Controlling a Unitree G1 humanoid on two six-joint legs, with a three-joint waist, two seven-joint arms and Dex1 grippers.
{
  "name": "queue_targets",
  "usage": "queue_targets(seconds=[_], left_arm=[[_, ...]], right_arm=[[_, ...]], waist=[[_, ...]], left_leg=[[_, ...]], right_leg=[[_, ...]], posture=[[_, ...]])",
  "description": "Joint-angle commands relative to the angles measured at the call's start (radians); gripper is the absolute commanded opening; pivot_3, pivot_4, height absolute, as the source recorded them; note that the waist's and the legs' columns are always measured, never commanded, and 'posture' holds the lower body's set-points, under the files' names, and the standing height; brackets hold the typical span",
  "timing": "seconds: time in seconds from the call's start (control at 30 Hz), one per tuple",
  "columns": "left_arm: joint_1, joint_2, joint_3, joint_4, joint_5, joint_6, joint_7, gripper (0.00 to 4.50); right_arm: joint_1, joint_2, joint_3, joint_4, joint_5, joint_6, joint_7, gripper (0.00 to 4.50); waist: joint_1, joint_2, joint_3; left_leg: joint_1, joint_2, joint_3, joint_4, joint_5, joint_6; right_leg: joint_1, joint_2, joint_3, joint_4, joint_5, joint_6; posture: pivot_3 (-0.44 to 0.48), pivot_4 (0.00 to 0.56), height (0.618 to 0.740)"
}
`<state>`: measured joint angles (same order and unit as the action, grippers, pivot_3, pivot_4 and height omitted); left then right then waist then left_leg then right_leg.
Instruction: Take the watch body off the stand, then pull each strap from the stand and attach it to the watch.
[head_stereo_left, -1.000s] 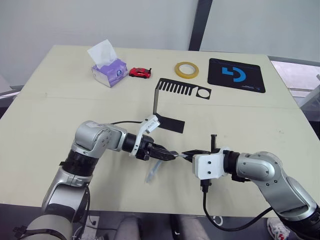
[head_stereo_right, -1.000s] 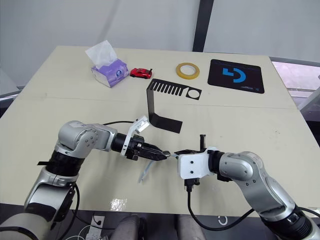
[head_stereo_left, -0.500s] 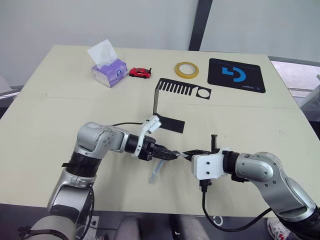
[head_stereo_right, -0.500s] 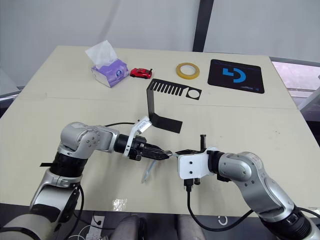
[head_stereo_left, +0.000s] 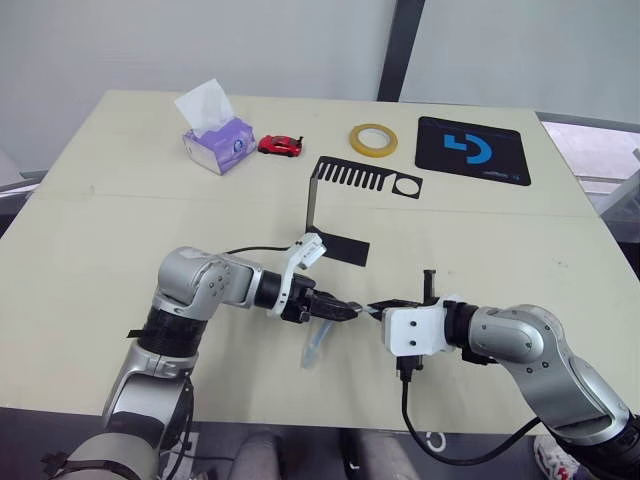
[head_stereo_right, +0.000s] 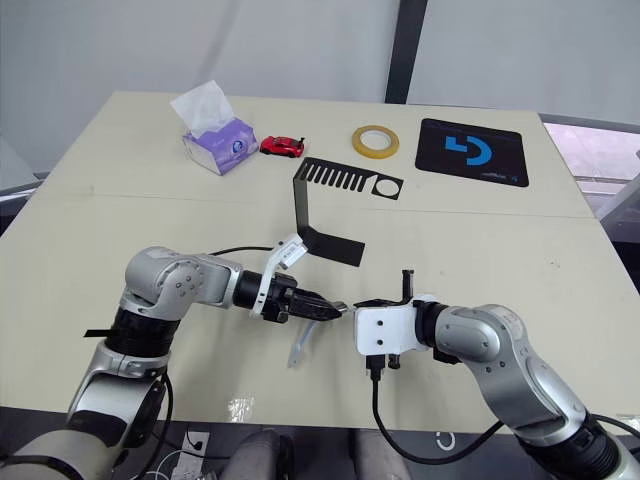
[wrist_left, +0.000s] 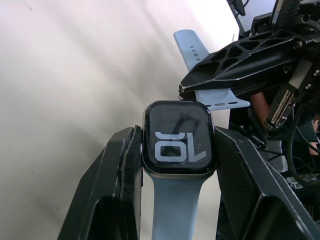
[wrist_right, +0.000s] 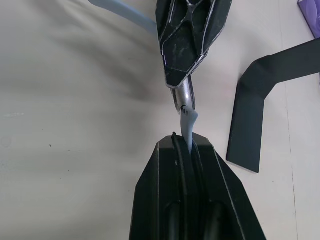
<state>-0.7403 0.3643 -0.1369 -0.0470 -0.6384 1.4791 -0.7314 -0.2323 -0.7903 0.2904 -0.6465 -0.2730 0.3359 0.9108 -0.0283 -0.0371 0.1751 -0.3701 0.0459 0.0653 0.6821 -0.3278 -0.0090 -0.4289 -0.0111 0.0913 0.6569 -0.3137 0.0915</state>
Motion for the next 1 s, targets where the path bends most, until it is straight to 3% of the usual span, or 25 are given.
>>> queue_targets(seconds=[0.03,0.43,1.0], left_arm=[[-0.009,-0.017,0.004,-0.050,-0.027,0.010,0.014,1.71],[-0.030,-0.069,0.053,-0.052,-0.033,0.133,0.096,1.71],[-0.035,-0.104,0.097,-0.015,-0.157,0.135,0.237,1.71]], right_arm=[[-0.021,0.011,0.002,-0.050,-0.001,-0.004,0.003,0.00],[-0.033,0.009,0.007,-0.029,-0.039,-0.025,0.007,0.00],[-0.038,0.022,0.026,-0.024,-0.082,-0.010,0.016,0.00]], waist=[[0.000,0.000,0.000],[0.000,0.000,0.000],[0.000,0.000,0.000]], left_leg=[[0.000,0.000,0.000,0.000,0.000,0.000],[0.000,0.000,0.000,0.000,0.000,0.000],[0.000,0.000,0.000,0.000,0.001,-0.004]], right_leg=[[0.000,0.000,0.000,0.000,0.000,0.000],[0.000,0.000,0.000,0.000,0.000,0.000],[0.000,-0.001,0.000,0.000,0.000,0.000]], posture=[[0.000,0.150,0.738],[0.000,0.150,0.738],[0.000,0.150,0.738]])
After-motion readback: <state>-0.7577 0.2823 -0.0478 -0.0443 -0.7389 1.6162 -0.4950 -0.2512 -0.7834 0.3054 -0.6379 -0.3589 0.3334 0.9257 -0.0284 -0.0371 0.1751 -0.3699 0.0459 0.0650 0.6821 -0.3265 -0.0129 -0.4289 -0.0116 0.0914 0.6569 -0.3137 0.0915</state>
